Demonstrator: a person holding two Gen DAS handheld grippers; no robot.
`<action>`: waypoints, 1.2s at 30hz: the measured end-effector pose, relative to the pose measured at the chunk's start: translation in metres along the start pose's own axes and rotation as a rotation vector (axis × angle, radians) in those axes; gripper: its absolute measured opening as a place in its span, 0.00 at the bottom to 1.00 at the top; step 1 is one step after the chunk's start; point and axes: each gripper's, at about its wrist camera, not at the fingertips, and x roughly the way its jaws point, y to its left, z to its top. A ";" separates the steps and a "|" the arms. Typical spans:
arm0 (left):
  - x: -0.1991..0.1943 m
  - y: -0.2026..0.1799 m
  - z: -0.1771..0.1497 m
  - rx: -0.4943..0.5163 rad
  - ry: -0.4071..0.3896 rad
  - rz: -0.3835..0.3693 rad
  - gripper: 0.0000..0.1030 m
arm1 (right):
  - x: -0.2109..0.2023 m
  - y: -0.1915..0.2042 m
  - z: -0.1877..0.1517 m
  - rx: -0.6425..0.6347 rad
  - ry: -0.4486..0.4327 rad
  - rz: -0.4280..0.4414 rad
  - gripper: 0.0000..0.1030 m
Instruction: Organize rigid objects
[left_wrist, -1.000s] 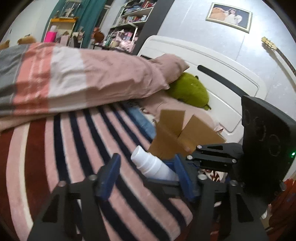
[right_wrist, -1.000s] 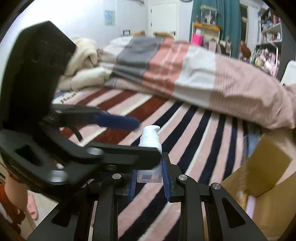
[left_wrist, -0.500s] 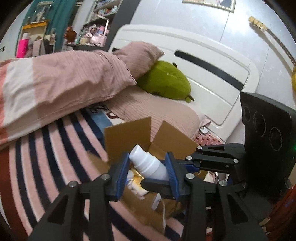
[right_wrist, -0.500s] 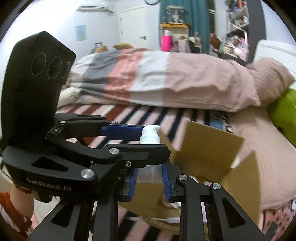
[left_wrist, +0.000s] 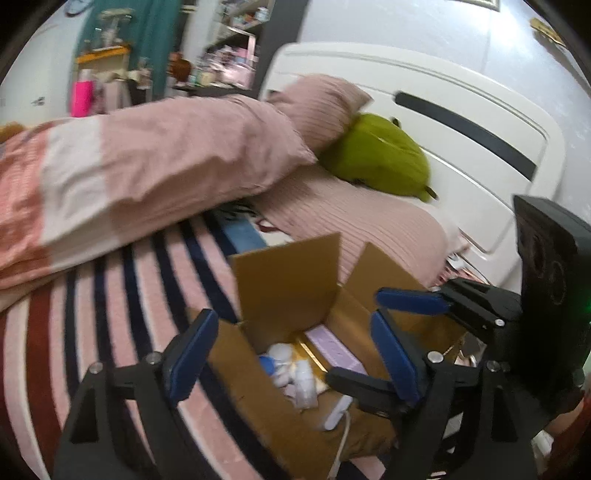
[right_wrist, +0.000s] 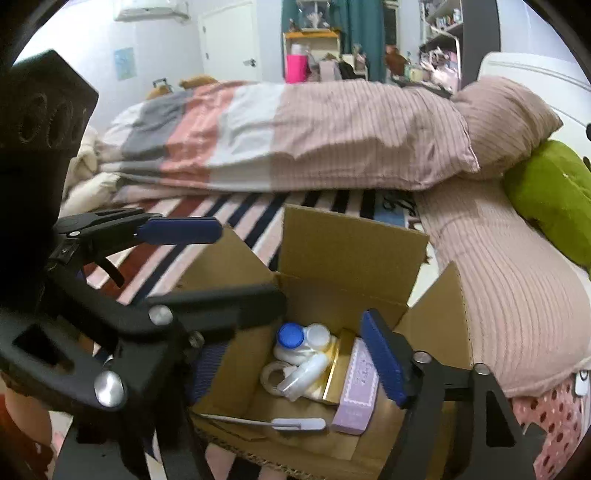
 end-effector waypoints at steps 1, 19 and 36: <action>-0.010 0.002 -0.002 -0.007 -0.024 0.048 0.80 | -0.004 0.001 -0.001 -0.009 -0.027 0.006 0.82; -0.111 0.044 -0.044 -0.138 -0.176 0.428 0.86 | -0.034 0.044 -0.014 -0.067 -0.153 0.035 0.94; -0.120 0.041 -0.053 -0.133 -0.166 0.468 0.86 | -0.041 0.040 -0.014 -0.013 -0.169 0.015 0.94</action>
